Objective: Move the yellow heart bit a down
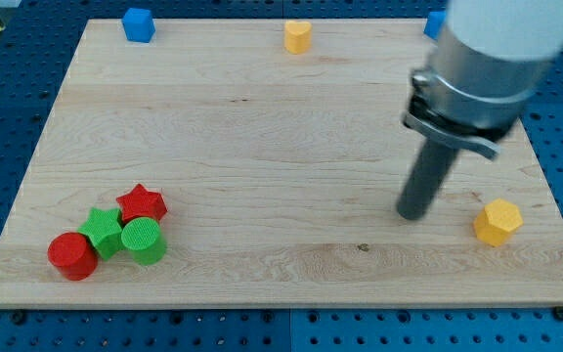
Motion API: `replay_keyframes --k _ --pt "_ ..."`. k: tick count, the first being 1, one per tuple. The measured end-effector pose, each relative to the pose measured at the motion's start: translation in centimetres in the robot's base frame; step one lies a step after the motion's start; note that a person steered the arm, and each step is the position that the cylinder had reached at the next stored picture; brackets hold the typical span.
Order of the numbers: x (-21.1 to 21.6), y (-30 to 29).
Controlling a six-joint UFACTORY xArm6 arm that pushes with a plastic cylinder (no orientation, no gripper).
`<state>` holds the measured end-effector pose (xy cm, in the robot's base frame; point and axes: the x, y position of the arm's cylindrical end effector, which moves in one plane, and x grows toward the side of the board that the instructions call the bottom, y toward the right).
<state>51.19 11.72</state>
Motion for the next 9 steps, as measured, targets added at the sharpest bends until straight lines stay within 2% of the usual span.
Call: replay_keyframes --k 4,7,9 --pt "-24.2 -16.7" --pt "-31.9 -15.4" --pt "-31.8 -12.6"
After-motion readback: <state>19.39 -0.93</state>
